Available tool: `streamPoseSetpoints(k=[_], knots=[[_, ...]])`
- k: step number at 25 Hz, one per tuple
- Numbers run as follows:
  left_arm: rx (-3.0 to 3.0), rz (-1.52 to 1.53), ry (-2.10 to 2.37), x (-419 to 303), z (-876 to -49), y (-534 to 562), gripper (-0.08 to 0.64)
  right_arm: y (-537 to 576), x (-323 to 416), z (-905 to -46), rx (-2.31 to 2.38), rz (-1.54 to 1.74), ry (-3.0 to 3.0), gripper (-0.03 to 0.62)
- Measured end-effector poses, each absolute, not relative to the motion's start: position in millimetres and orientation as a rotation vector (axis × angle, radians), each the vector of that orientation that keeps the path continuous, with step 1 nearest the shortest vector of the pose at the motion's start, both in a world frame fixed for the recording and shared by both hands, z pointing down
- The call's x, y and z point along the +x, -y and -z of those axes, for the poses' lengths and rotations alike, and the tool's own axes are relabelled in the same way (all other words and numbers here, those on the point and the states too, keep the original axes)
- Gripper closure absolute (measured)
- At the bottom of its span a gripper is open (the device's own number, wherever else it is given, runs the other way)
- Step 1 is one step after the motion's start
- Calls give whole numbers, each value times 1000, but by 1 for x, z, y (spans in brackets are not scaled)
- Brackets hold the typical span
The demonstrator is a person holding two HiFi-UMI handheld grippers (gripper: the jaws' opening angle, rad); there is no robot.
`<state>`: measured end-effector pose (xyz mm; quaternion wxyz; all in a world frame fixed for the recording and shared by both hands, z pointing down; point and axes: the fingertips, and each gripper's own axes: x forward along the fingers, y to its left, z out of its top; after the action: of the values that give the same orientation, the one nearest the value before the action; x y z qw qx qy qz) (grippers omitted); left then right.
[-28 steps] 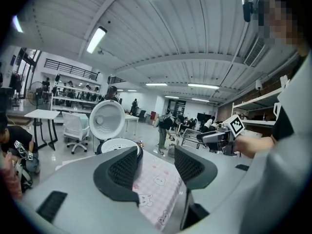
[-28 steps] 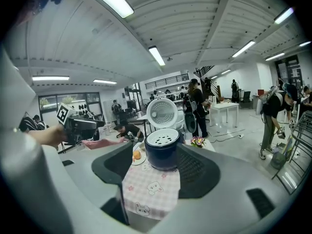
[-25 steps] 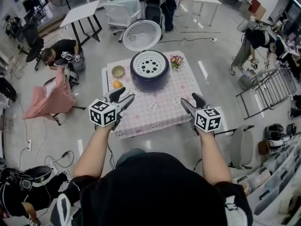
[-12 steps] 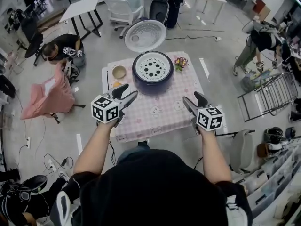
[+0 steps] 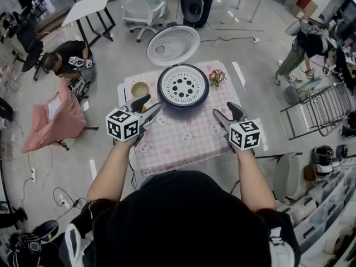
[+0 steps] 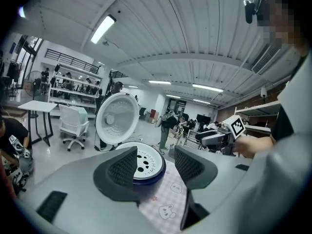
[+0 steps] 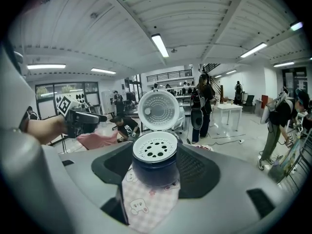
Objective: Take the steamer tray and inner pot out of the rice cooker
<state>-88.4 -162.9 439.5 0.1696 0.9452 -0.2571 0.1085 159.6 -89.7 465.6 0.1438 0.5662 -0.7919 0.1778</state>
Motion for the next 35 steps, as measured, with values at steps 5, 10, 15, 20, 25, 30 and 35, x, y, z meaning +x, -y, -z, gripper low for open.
streamPoseSetpoints(k=[5,10,15,20,25,30,35], knots=[[2695,-304,687,-91,-442,187,311,117,152,-464,1643,-513,2260,302],[2680,-302,675,-105,-445,203,311,137,139,-462,1633,-508,2267,301],[2653,-281,695,-121,-449,220,311,154,132,-459,1580,-510,2311,299],[2635,-284,696,-117,-458,221,311,166,136,-461,1542,-497,2309,298],[2613,-279,730,-110,-459,231,311,190,140,-465,1466,-499,2328,298],[2584,-291,798,-108,-460,233,311,210,140,-469,1353,-478,2366,298],[2541,-269,858,-101,-464,233,310,227,142,-475,1221,-465,2384,299]])
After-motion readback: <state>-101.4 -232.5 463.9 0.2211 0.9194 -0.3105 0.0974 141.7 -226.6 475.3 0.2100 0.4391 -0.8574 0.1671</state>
